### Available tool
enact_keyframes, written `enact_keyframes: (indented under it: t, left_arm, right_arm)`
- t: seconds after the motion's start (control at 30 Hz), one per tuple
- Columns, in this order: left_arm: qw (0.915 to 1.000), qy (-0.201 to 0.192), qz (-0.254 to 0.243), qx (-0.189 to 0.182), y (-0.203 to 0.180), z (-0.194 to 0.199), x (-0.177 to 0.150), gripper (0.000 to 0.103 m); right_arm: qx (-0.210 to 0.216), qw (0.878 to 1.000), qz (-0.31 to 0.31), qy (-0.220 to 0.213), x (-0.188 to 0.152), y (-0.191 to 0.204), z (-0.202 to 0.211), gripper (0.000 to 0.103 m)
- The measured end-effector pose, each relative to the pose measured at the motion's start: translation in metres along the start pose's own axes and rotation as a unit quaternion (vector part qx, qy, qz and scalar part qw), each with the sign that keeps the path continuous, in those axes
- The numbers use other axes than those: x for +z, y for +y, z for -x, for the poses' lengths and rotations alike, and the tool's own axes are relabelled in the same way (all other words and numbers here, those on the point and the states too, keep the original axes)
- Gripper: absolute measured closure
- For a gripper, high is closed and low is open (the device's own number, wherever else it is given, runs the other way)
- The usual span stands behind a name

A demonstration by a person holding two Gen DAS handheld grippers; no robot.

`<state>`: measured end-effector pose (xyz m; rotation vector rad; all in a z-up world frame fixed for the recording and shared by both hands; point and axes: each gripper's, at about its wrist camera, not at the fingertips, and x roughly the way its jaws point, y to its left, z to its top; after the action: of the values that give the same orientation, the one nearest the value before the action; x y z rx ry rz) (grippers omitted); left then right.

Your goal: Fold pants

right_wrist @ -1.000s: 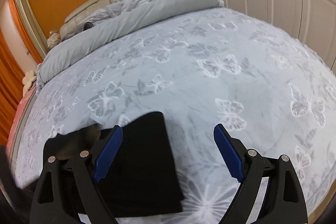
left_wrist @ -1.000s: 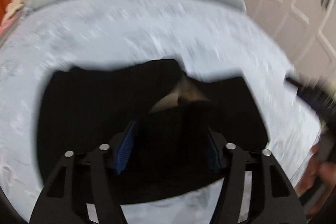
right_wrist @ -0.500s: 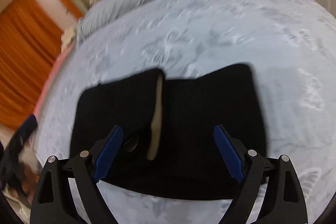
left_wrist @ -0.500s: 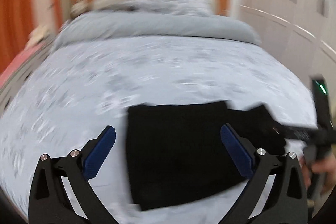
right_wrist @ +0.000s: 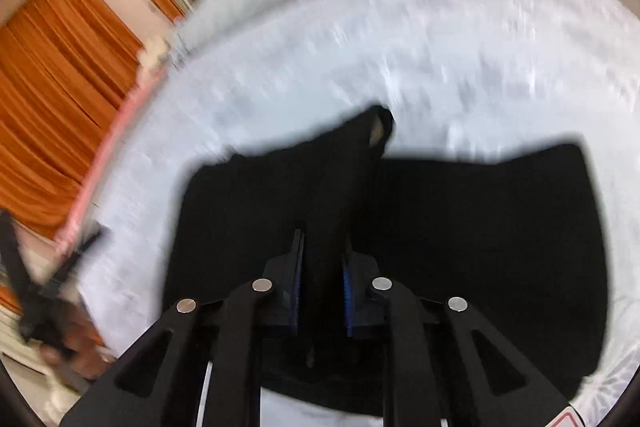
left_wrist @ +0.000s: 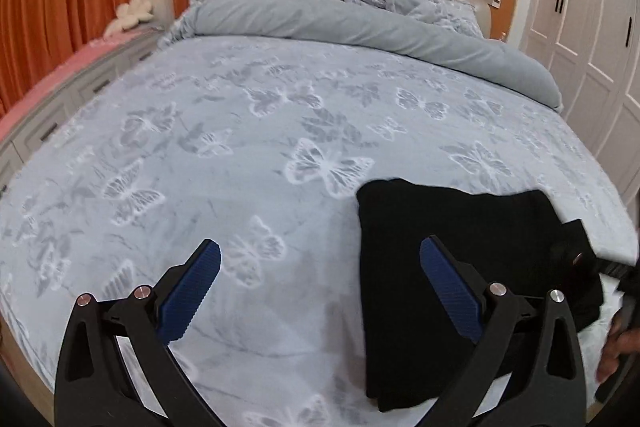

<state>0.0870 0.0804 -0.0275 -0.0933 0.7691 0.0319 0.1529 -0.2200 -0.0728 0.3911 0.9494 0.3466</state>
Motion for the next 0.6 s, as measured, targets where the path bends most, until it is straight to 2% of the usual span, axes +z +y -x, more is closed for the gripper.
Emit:
enact_keyframes:
  t: [0.1,0.17,0.2,0.23,0.3,0.33,0.43,0.47,0.5,0.53,0.57,0.6]
  left_arm:
    - [0.9996,0.013,0.005,-0.024,-0.005,0.0,-0.003,0.005]
    - [0.9992,0.018,0.002,-0.036,-0.01,-0.003,-0.005,0.005]
    - [0.9989,0.023,-0.002,-0.042,-0.015,-0.005,-0.007,0.005]
    - [0.9987,0.027,-0.007,-0.043,-0.018,-0.008,-0.009,0.005]
    - [0.9979,0.039,-0.017,-0.049,-0.028,-0.014,-0.014,0.005]
    - [0.9974,0.046,-0.022,-0.051,-0.033,-0.018,-0.016,0.005]
    - [0.9947,0.072,-0.026,-0.069,-0.046,-0.028,-0.023,0.005]
    - [0.9934,0.081,-0.021,-0.078,-0.049,-0.031,-0.025,0.005]
    - [0.9922,0.087,-0.017,-0.087,-0.051,-0.033,-0.026,0.005]
    - [0.9901,0.098,-0.012,-0.1,-0.053,-0.037,-0.028,0.005]
    - [0.9882,0.107,-0.009,-0.109,-0.056,-0.041,-0.03,0.005]
    - [0.985,0.121,-0.004,-0.123,-0.059,-0.047,-0.033,0.005]
  right_arm:
    - [-0.008,0.998,0.019,-0.055,0.007,0.004,0.054,0.09]
    - [-0.051,0.996,0.007,-0.073,0.001,-0.022,0.076,0.09]
    - [-0.075,0.995,-0.001,-0.064,-0.002,-0.038,0.075,0.088]
    - [-0.103,0.994,-0.008,-0.035,-0.005,-0.057,0.066,0.088]
    - [-0.133,0.99,-0.041,0.024,-0.015,-0.092,0.04,0.082]
    - [-0.131,0.989,-0.056,0.05,-0.022,-0.107,0.027,0.079]
    - [-0.105,0.992,-0.073,0.018,-0.018,-0.108,0.048,0.076]
    - [-0.099,0.993,-0.069,-0.017,-0.016,-0.104,0.068,0.061]
    - [-0.097,0.992,-0.063,-0.04,-0.017,-0.102,0.079,0.036]
    - [-0.103,0.991,-0.058,-0.056,-0.018,-0.101,0.087,0.027]
    - [-0.115,0.99,-0.056,-0.064,-0.019,-0.101,0.092,0.022]
    - [-0.121,0.989,-0.058,-0.057,-0.019,-0.103,0.091,0.022]
